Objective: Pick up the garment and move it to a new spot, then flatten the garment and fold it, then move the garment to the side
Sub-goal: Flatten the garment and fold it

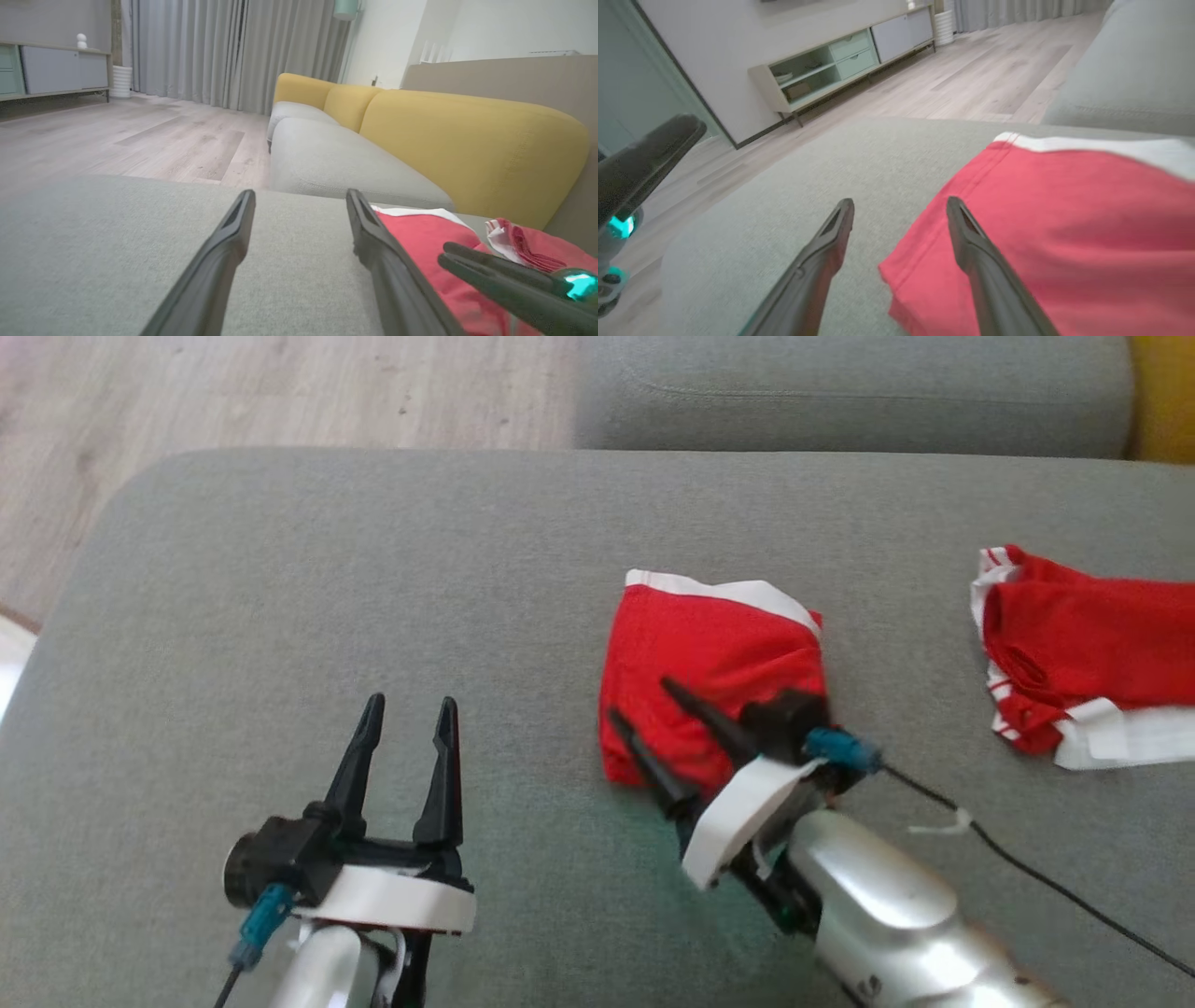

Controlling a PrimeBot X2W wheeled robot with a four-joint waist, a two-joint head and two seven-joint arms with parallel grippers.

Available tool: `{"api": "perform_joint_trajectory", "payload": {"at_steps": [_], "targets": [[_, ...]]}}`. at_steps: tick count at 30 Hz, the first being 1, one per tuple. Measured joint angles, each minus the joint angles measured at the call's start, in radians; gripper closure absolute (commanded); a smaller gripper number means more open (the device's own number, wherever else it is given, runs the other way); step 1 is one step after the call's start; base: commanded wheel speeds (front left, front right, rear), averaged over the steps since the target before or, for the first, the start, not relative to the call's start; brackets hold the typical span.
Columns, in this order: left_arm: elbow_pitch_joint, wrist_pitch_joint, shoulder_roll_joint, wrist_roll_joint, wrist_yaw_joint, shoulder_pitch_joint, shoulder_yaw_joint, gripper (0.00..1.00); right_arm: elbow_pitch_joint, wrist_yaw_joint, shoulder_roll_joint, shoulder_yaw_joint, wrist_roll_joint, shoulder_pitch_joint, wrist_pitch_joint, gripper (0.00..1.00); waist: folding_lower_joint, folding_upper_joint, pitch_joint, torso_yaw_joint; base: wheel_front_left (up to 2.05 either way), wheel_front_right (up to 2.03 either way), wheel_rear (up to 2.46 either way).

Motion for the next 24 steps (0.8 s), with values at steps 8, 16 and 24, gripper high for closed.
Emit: {"api": "perform_joint_trajectory", "payload": {"at_steps": [8,16,24], "targets": [[-0.044,0.0,0.0,0.007,0.002,-0.001,0.028,0.0,-0.14,0.0,-0.059,-0.304,-0.26,0.03,-0.011,0.0,0.0,0.0,-0.001,-0.049,0.0,0.0,0.0],[-0.085,0.0,0.0,0.007,0.006,-0.002,0.027,0.0,-0.378,0.0,-0.043,-0.606,-0.511,0.283,-0.014,0.0,0.0,0.0,0.008,-0.087,0.0,0.0,0.0],[-0.095,0.0,0.0,0.007,0.006,-0.001,0.006,0.0,-0.468,0.0,0.0,-0.69,-0.546,0.385,-0.013,0.0,0.0,0.0,0.024,-0.087,0.0,0.0,0.0]]}}
